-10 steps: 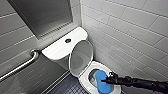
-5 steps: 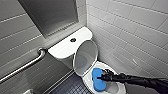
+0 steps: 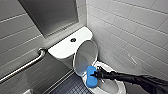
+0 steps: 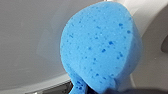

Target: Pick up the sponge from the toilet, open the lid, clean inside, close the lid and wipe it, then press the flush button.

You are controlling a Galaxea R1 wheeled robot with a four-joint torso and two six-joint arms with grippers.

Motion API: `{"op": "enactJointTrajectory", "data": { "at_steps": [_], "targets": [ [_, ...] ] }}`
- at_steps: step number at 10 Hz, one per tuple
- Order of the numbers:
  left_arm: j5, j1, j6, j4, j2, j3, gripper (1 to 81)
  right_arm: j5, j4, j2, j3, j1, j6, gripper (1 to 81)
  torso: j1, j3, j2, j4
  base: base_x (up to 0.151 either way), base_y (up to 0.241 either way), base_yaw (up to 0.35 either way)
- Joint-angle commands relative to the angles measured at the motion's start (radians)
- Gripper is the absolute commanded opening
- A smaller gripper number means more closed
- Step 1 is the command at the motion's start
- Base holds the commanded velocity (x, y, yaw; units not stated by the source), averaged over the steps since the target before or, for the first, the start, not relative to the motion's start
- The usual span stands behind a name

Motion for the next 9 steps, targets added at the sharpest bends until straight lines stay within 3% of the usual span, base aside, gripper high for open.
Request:
{"op": "enactJointTrajectory", "data": {
  "at_steps": [1,5,9],
  "targets": [
    [0.095,0.025,0.001,-0.007,-0.003,0.012,81.1,-0.022,-0.008,0.092,-0.043,0.122,0.047,1.0,0.0,0.0,0.0,0.0,0.0,0.0,0.0],
    [0.095,0.025,0.001,-0.005,-0.003,0.012,81.1,-0.016,-0.009,0.109,-0.118,0.031,0.047,1.0,0.0,0.0,0.0,0.0,0.0,0.0,0.0],
    [0.095,0.025,0.001,-0.004,-0.002,0.012,81.1,-0.018,-0.02,-0.072,0.099,-0.036,0.044,1.0,0.0,0.0,0.0,0.0,0.0,0.0,0.0]
  ]
}}
